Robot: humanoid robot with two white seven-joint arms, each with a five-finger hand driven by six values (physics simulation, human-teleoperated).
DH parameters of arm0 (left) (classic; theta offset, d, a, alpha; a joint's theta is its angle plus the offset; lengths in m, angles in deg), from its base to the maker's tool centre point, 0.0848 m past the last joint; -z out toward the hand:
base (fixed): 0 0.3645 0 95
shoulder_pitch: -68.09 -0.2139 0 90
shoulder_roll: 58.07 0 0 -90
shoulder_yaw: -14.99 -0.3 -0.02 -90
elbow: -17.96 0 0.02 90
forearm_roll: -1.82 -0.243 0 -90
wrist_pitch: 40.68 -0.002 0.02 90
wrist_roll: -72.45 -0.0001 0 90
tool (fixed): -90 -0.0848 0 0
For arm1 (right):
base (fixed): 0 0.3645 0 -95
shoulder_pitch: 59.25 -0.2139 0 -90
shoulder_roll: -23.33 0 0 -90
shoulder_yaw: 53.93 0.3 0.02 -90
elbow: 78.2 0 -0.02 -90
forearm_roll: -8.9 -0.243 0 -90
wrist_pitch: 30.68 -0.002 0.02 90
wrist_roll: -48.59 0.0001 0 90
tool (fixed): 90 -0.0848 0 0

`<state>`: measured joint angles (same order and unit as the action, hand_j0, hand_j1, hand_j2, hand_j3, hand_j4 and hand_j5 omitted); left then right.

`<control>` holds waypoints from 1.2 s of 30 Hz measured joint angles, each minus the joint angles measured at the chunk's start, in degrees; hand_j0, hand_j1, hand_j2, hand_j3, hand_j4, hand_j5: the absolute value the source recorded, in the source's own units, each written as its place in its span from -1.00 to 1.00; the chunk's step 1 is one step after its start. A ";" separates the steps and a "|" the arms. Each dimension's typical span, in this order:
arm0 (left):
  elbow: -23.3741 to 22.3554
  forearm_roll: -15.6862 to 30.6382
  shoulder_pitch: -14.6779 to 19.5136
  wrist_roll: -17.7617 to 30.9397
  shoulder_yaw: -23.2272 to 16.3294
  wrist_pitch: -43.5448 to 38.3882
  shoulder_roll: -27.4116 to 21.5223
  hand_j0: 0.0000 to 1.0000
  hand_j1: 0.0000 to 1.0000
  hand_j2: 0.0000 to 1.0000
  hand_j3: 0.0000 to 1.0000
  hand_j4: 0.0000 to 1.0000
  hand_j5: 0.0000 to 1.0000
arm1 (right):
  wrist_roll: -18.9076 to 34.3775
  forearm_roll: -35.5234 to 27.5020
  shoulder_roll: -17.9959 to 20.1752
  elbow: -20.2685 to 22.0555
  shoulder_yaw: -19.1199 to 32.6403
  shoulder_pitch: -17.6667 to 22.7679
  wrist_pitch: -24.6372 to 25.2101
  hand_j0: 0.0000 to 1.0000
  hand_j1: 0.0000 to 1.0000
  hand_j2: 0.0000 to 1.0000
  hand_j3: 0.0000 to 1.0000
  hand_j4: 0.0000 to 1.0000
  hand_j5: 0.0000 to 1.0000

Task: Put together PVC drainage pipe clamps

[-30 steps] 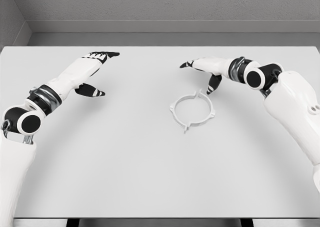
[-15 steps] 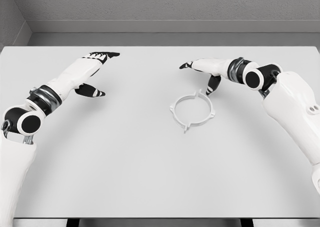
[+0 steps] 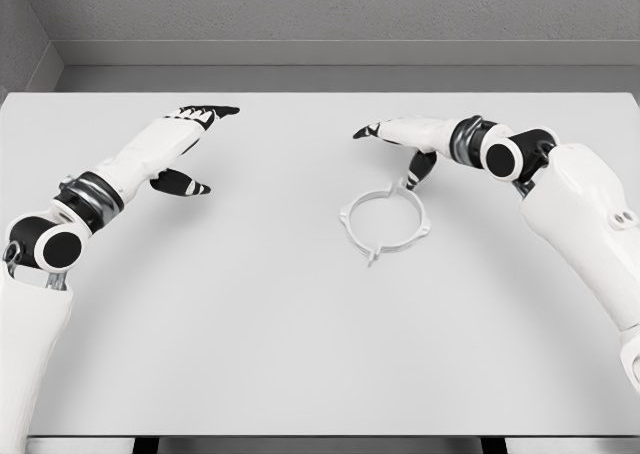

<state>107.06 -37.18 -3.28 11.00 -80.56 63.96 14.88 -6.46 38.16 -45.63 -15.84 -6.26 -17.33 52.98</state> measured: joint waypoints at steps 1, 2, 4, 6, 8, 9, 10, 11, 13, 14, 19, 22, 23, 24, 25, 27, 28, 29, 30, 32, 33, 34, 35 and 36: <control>0.00 0.00 0.00 0.00 0.00 0.00 0.00 1.00 1.00 1.00 1.00 1.00 1.00 | -0.08 0.25 -0.14 0.00 -0.08 0.00 -0.03 1.00 1.00 1.00 1.00 1.00 1.00; 0.00 0.00 0.00 -0.01 0.00 0.00 0.01 1.00 1.00 1.00 1.00 1.00 1.00 | -0.16 0.52 -0.24 0.01 -0.12 0.00 -0.08 1.00 1.00 1.00 1.00 1.00 1.00; 0.00 0.00 0.00 -0.01 0.00 0.00 0.01 1.00 1.00 1.00 1.00 1.00 1.00 | -0.27 0.79 -0.36 0.03 -0.13 0.00 -0.11 1.00 1.00 1.00 1.00 1.00 1.00; 0.07 0.01 0.00 0.00 0.01 0.00 0.00 1.00 1.00 1.00 1.00 1.00 1.00 | -0.32 0.91 -0.42 0.04 -0.14 0.00 -0.13 1.00 1.00 1.00 1.00 1.00 1.00; 0.16 0.00 0.00 0.00 0.01 0.00 0.01 1.00 1.00 1.00 1.00 1.00 1.00 | -0.35 0.96 -0.45 0.05 -0.14 0.00 -0.14 1.00 1.00 1.00 1.00 1.00 1.00; 0.19 0.00 0.00 0.00 0.00 0.00 0.01 1.00 1.00 1.00 1.00 1.00 1.00 | -0.28 0.79 -0.48 0.05 -0.23 -0.09 -0.10 1.00 1.00 1.00 1.00 1.00 1.00; 0.21 0.00 0.00 -0.01 0.00 0.00 0.02 1.00 1.00 1.00 1.00 1.00 1.00 | -0.26 0.80 -0.49 0.04 -0.26 -0.09 -0.11 1.00 1.00 1.00 1.00 1.00 1.00; 0.23 0.00 0.00 -0.02 0.00 0.00 0.02 1.00 1.00 1.00 1.00 1.00 1.00 | -0.27 0.83 -0.50 0.04 -0.26 -0.09 -0.11 1.00 1.00 1.00 1.00 1.00 1.00; 0.25 0.00 -0.09 -0.02 0.00 0.00 0.02 1.00 1.00 1.00 1.00 1.00 1.00 | -0.26 0.76 -0.48 0.04 -0.27 -0.09 -0.10 1.00 1.00 1.00 1.00 1.00 1.00; 0.25 0.00 -0.09 -0.03 0.00 0.00 0.02 1.00 1.00 1.00 1.00 1.00 1.00 | -0.26 0.76 -0.47 0.04 -0.27 -0.09 -0.10 1.00 1.00 1.00 1.00 1.00 1.00; 0.26 0.00 -0.09 -0.03 0.00 0.00 0.02 1.00 1.00 1.00 1.00 1.00 1.00 | -0.25 0.74 -0.51 0.05 -0.37 0.00 -0.10 1.00 1.00 1.00 1.00 1.00 1.00; 0.28 0.00 -0.09 -0.03 0.00 0.00 0.02 1.00 1.00 1.00 1.00 1.00 1.00 | -0.26 0.82 -0.51 0.09 -0.39 0.00 -0.11 1.00 1.00 1.00 1.00 1.00 1.00; 0.30 0.00 -0.09 -0.03 0.00 0.00 0.02 1.00 1.00 1.00 1.00 1.00 1.00 | -0.26 0.83 -0.51 0.09 -0.39 0.00 -0.12 1.00 1.00 1.00 1.00 1.00 1.00; 0.32 0.01 0.00 -0.03 0.00 0.00 0.02 1.00 1.00 1.00 1.00 1.00 1.00 | -0.26 0.84 -0.51 0.10 -0.40 0.00 -0.12 1.00 1.00 1.00 1.00 1.00 1.00; 0.33 0.01 0.00 -0.03 0.00 0.00 0.02 1.00 1.00 1.00 1.00 1.00 1.00 | -0.26 0.82 -0.51 0.13 -0.41 0.00 -0.12 1.00 1.00 1.00 1.00 1.00 1.00; 0.34 0.00 -0.09 -0.03 0.00 0.00 0.02 1.00 1.00 1.00 1.00 1.00 1.00 | -0.22 0.67 -0.53 0.16 -0.44 0.00 -0.09 1.00 1.00 1.00 1.00 1.00 1.00; 0.34 0.00 -0.09 -0.03 0.00 0.00 0.02 1.00 1.00 1.00 1.00 1.00 1.00 | -0.17 0.48 -0.54 0.19 -0.46 0.00 -0.05 1.00 1.00 1.00 1.00 1.00 1.00; 0.35 0.00 0.00 -0.03 0.00 0.00 0.02 1.00 1.00 1.00 1.00 1.00 1.00 | -0.19 0.49 -0.53 0.24 -0.45 0.09 -0.06 1.00 1.00 1.00 1.00 1.00 1.00; 0.35 0.00 -0.09 -0.03 0.00 0.00 0.02 1.00 1.00 1.00 1.00 1.00 1.00 | -0.17 0.45 -0.54 0.46 -0.46 0.09 -0.03 1.00 1.00 1.00 1.00 1.00 1.00; 0.35 0.00 0.00 -0.03 0.00 0.00 0.02 1.00 1.00 1.00 1.00 1.00 1.00 | -0.07 0.17 -0.56 0.85 -0.53 0.18 0.07 1.00 1.00 1.00 1.00 1.00 1.00; 0.35 0.00 0.00 -0.03 0.01 0.00 0.02 1.00 1.00 1.00 1.00 1.00 1.00 | -0.03 0.05 -0.57 0.96 -0.55 0.18 0.12 1.00 1.00 1.00 1.00 1.00 1.00; 0.35 0.00 0.00 -0.03 0.01 0.00 0.02 1.00 1.00 1.00 1.00 1.00 1.00 | -0.01 -0.03 -0.57 1.05 -0.57 0.18 0.15 1.00 1.00 1.00 1.00 1.00 1.00; 0.35 0.00 -0.09 -0.03 0.01 0.00 0.02 1.00 1.00 1.00 1.00 1.00 1.00 | -0.03 -0.08 -0.57 1.12 -0.53 0.26 0.18 1.00 1.00 1.00 1.00 1.00 1.00; 0.35 0.00 -0.09 -0.03 0.00 0.00 0.02 1.00 1.00 1.00 1.00 1.00 1.00 | -0.04 -0.20 -0.57 1.17 -0.50 0.26 0.21 1.00 1.00 1.00 1.00 1.00 1.00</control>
<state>107.42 -37.18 -3.37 10.97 -80.56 63.96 14.90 -6.50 37.96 -46.20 -14.67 -6.76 -17.06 53.19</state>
